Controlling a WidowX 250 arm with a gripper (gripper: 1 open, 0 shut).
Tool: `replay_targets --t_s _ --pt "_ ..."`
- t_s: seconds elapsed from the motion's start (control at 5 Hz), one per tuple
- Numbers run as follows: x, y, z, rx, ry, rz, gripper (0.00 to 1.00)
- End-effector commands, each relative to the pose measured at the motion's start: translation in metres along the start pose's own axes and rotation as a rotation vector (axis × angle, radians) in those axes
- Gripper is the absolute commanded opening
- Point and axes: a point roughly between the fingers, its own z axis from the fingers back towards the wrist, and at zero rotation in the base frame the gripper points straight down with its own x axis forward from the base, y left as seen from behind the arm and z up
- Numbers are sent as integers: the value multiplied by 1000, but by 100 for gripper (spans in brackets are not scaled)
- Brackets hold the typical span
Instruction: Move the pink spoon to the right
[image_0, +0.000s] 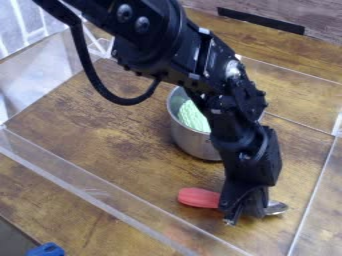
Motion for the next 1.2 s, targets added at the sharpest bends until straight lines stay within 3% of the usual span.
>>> replay_targets --t_s 0.0,0.2,0.6,1.0 --pt "2 5 7 29 -33 34 0" --pt "-5 3 12 23 -41 74 0" --pt "18 -7 33 -37 -54 45 0" --pt "16 -3 44 -49 -78 102 0"
